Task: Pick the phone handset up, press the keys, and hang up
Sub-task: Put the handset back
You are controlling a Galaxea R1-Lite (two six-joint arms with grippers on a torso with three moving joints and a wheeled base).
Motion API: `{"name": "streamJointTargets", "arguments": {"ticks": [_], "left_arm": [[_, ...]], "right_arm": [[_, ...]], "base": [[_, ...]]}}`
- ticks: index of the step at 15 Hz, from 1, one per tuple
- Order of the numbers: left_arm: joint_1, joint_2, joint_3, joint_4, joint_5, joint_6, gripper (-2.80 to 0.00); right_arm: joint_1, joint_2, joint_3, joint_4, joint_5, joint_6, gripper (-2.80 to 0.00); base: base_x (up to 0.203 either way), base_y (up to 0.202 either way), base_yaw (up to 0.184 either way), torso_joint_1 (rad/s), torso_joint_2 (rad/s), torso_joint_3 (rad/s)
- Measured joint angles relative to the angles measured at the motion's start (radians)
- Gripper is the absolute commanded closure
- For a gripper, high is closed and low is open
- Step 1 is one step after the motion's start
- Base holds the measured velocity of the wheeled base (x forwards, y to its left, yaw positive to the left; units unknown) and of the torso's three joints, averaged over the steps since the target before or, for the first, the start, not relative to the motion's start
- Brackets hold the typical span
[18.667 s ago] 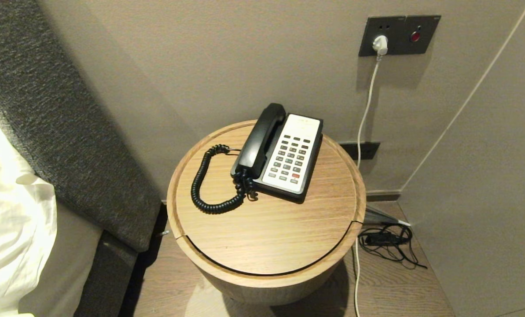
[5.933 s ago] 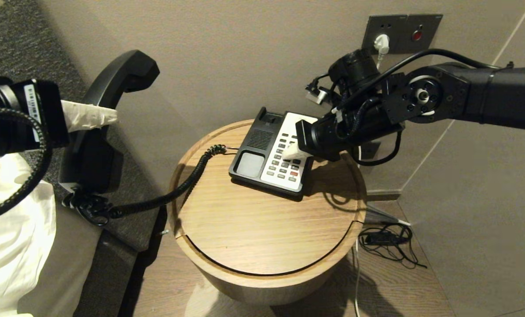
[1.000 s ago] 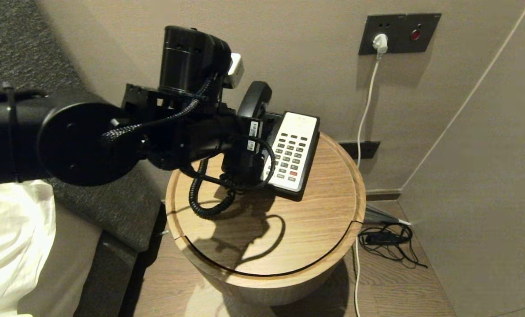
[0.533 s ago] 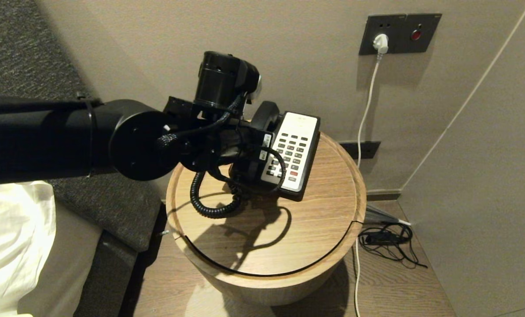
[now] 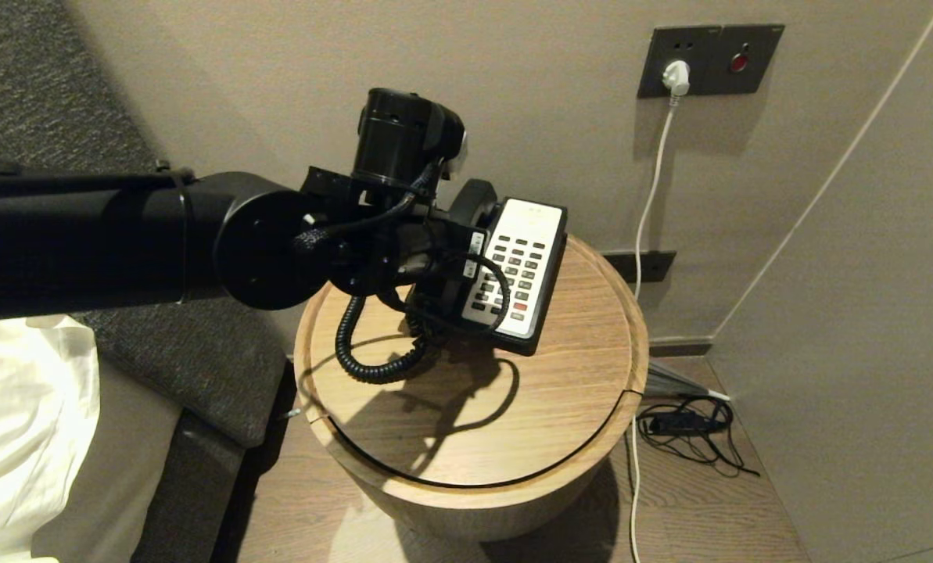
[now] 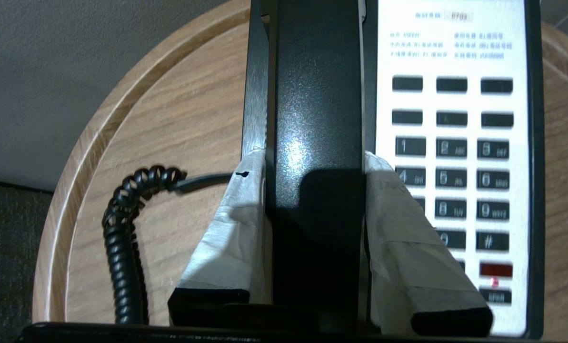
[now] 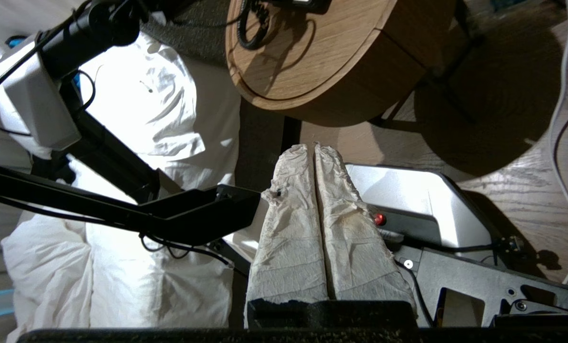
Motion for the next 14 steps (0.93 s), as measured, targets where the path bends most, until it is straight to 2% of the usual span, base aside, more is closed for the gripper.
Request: {"name": "streamJointTargets", "arguments": {"ticks": [4, 10, 11, 14], "left_arm": [[0.0, 0.028, -0.04, 0.017, -0.001, -0.005, 0.0], [0.0, 0.048, -0.039, 0.016, 0.0, -0.025, 0.0], [0.0, 0.048, -0.039, 0.016, 0.0, -0.026, -2.8], [0.0, 0.048, -0.05, 0.013, 0.001, -0.029, -2.8]], "right_arm": [[0.0, -0.004, 0.018, 0.0, 0.006, 0.0, 0.0], [0.0, -0.016, 0.044, -0.001, 0.013, -0.001, 0.0], [0.0, -0.018, 0.045, -0.002, 0.013, 0.0, 0.0], [0.0, -0.022, 0.056, -0.002, 0.015, -0.001, 0.0]], "base": [[0.0, 0.0, 0.0, 0.0, 0.0, 0.0], [0.0, 0.0, 0.0, 0.0, 0.0, 0.0], [0.0, 0.0, 0.0, 0.0, 0.0, 0.0], [0.0, 0.0, 0.0, 0.0, 0.0, 0.0]]}}
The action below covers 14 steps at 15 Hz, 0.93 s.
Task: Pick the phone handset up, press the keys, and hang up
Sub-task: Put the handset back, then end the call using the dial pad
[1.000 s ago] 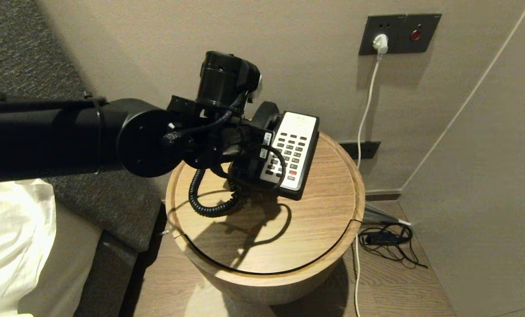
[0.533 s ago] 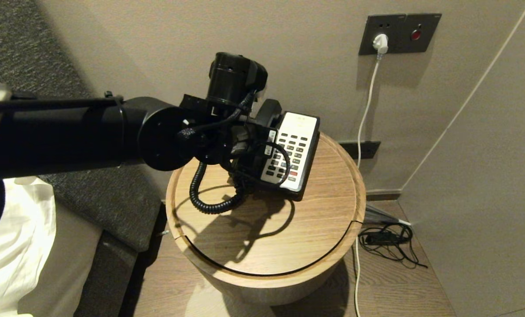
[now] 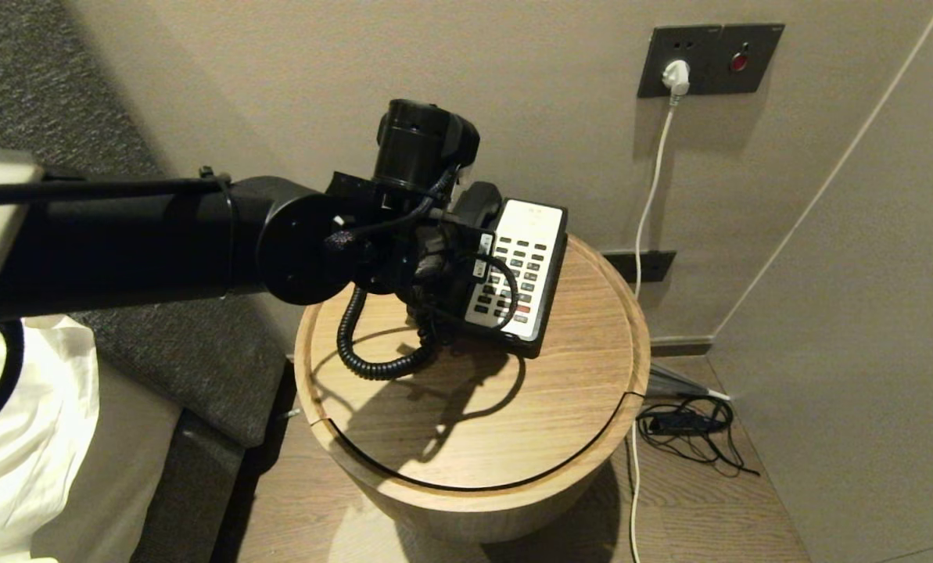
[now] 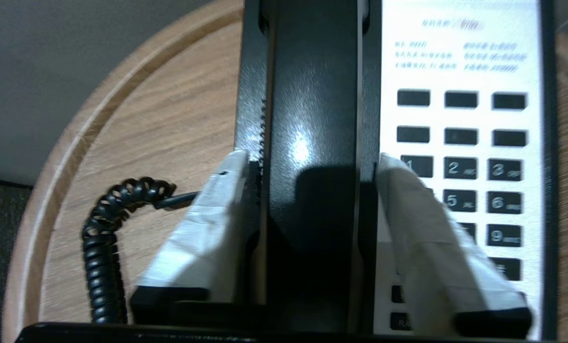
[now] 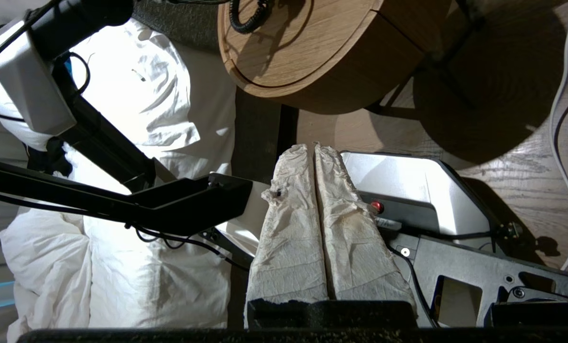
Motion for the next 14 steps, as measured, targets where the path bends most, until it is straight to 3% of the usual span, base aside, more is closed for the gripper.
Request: {"name": "streamJointTargets", "arguments": {"ticks": [7, 8, 14], "left_arm": [[0.0, -0.069, 0.026, 0.0, 0.0, -0.006, -2.8], [0.0, -0.1, 0.056, -0.001, 0.0, -0.008, 0.0], [0.0, -0.406, 0.282, -0.007, -0.011, -0.026, 0.0]], "right_arm": [[0.0, -0.012, 0.06, -0.001, 0.008, -0.006, 0.0], [0.0, -0.013, 0.076, -0.006, 0.008, -0.007, 0.0], [0.0, 0.036, 0.14, -0.046, 0.024, -0.011, 0.0]], "base": [[0.0, 0.0, 0.0, 0.0, 0.0, 0.0], [0.0, 0.0, 0.0, 0.0, 0.0, 0.0], [0.0, 0.0, 0.0, 0.0, 0.0, 0.0]]}}
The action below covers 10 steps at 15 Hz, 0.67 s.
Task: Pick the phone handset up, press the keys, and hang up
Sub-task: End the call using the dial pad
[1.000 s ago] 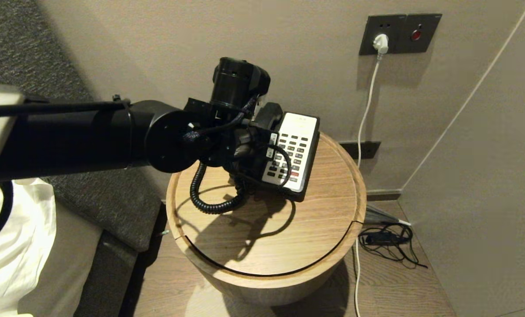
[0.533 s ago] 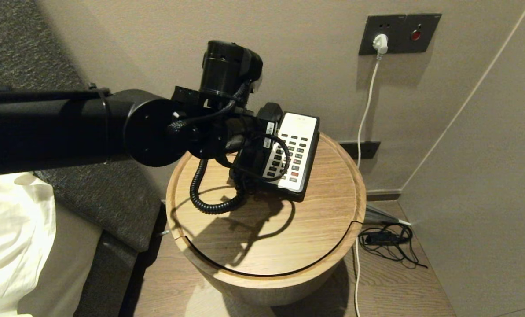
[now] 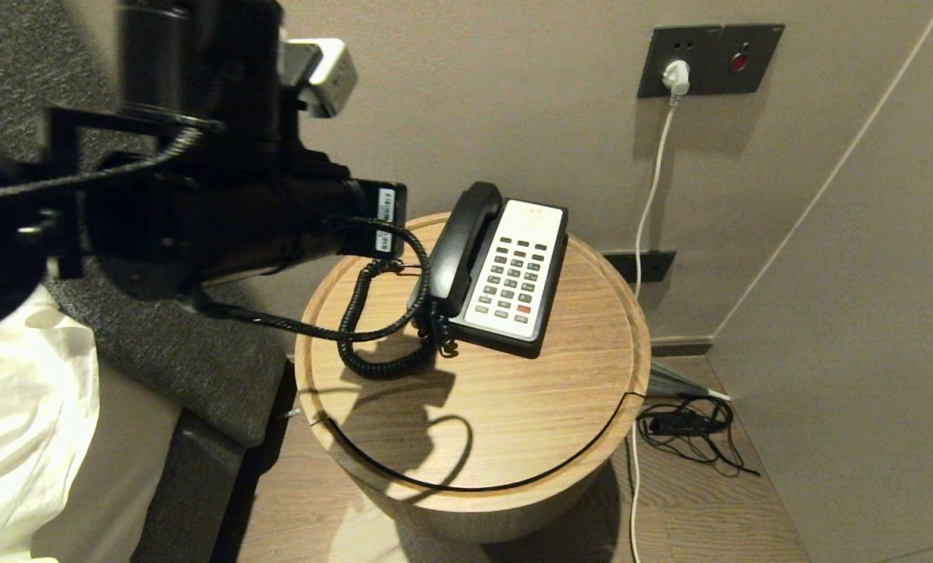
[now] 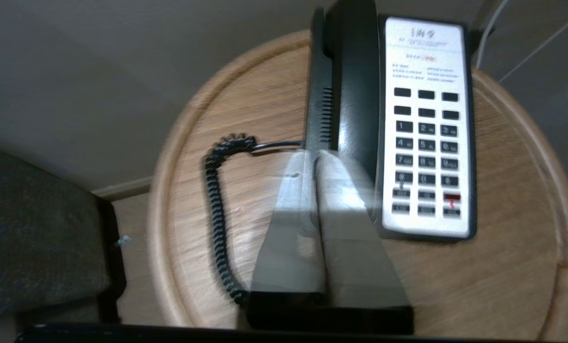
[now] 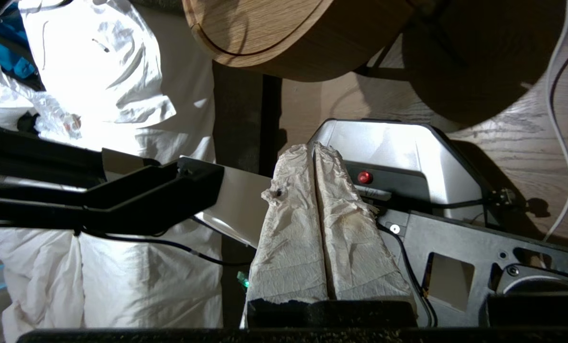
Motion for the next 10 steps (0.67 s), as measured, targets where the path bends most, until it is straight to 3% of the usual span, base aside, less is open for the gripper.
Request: {"name": "streamJointTargets", "arguments": {"ticks": [3, 5, 7, 10], "left_arm": [[0.021, -0.208, 0.126, 0.0, -0.023, -0.002, 0.0], [0.079, -0.309, 0.192, -0.004, -0.067, -0.015, 0.0], [0.143, -0.382, 0.24, -0.013, -0.122, -0.073, 0.0], [0.175, -0.433, 0.253, -0.015, -0.159, -0.089, 0.0]], "right_arm": [[0.0, 0.103, -0.048, -0.021, 0.022, -0.001, 0.0], [0.0, 0.22, -0.13, -0.026, 0.021, -0.01, 0.0], [0.001, 0.387, -0.286, -0.015, 0.005, -0.041, 0.0], [0.043, 0.676, -0.549, 0.02, -0.07, -0.092, 0.0]], "base": [[0.0, 0.0, 0.0, 0.0, 0.0, 0.0], [0.0, 0.0, 0.0, 0.0, 0.0, 0.0], [0.0, 0.0, 0.0, 0.0, 0.0, 0.0], [0.0, 0.0, 0.0, 0.0, 0.0, 0.0]]}}
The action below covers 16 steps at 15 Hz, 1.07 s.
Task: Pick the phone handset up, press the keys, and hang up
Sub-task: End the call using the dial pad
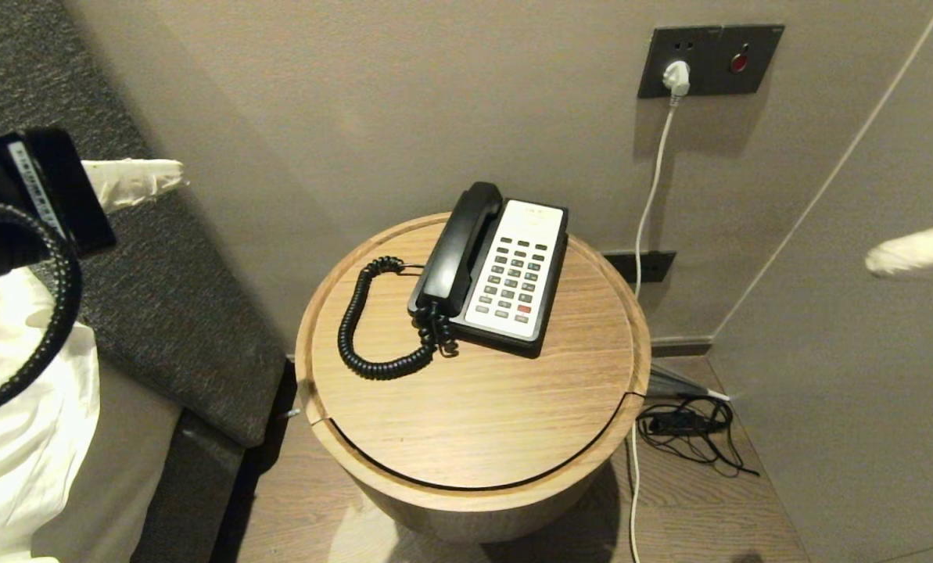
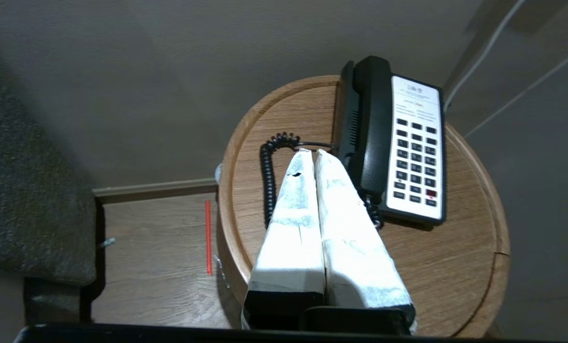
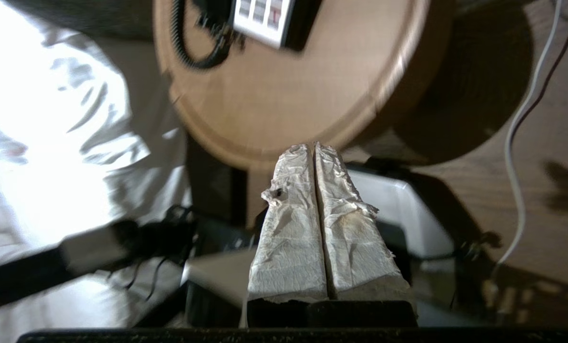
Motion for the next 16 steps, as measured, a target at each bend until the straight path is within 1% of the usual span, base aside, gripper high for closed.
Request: {"name": "streamJointTargets", "arguments": {"ticks": [2, 3, 4, 6, 8, 9, 16], "left_arm": [[0.007, -0.02, 0.011, -0.001, -0.006, -0.005, 0.0], [0.009, -0.031, 0.026, -0.002, -0.005, -0.011, 0.0], [0.015, -0.04, 0.036, -0.001, -0.006, -0.022, 0.0], [0.029, -0.056, 0.04, -0.002, -0.003, -0.031, 0.0], [0.05, -0.067, 0.045, -0.001, -0.006, -0.032, 0.0], [0.055, -0.07, 0.048, -0.002, -0.011, -0.032, 0.0], [0.061, -0.084, 0.086, -0.001, -0.008, -0.032, 0.0]], "right_arm": [[0.072, 0.19, -0.152, 0.019, -0.059, -0.018, 0.0], [0.134, 0.274, -0.207, 0.03, -0.091, -0.026, 0.0], [0.19, 0.349, -0.246, 0.039, -0.124, -0.029, 0.0], [0.249, 0.477, -0.285, 0.028, -0.16, -0.032, 0.0], [0.268, 0.56, -0.3, -0.036, -0.172, -0.044, 0.0], [0.272, 0.586, -0.303, -0.052, -0.175, -0.064, 0.0], [0.263, 0.659, -0.307, -0.065, -0.181, -0.082, 0.0]], "base": [[0.0, 0.0, 0.0, 0.0, 0.0, 0.0], [0.0, 0.0, 0.0, 0.0, 0.0, 0.0], [0.0, 0.0, 0.0, 0.0, 0.0, 0.0], [0.0, 0.0, 0.0, 0.0, 0.0, 0.0], [0.0, 0.0, 0.0, 0.0, 0.0, 0.0], [0.0, 0.0, 0.0, 0.0, 0.0, 0.0], [0.0, 0.0, 0.0, 0.0, 0.0, 0.0]]}}
